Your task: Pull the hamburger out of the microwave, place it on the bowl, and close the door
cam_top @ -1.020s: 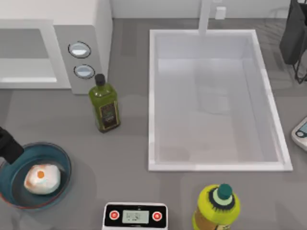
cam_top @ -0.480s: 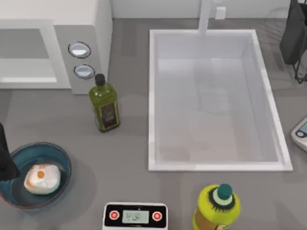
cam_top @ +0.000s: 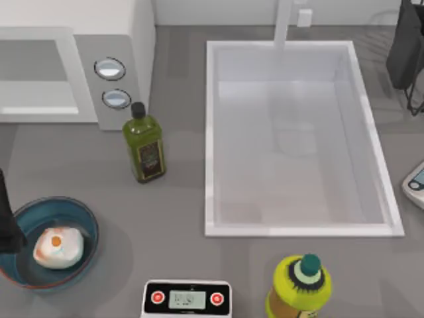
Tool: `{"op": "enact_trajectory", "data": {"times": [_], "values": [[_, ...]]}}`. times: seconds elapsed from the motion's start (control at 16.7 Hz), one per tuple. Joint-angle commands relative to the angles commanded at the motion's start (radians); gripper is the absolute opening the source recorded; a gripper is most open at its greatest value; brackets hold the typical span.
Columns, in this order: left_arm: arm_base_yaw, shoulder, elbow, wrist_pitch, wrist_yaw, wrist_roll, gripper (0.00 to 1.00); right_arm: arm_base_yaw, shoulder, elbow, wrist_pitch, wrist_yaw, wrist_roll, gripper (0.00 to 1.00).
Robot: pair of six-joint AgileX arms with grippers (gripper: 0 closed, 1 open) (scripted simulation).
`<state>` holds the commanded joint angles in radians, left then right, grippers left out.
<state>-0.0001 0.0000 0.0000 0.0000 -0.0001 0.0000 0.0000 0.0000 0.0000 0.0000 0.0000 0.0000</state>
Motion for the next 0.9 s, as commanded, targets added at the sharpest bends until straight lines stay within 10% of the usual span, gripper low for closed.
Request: {"op": "enact_trajectory", "data": {"times": [0.78,0.9], "values": [[0.000,0.000,0.000,0.000,0.000,0.000,0.02,0.000,0.000,0.000,0.000,0.000,0.000,1.00],[0.000,0.000,0.000,0.000,0.000,0.000,0.00,0.000,0.000,0.000,0.000,0.000,0.000,1.00]]}}
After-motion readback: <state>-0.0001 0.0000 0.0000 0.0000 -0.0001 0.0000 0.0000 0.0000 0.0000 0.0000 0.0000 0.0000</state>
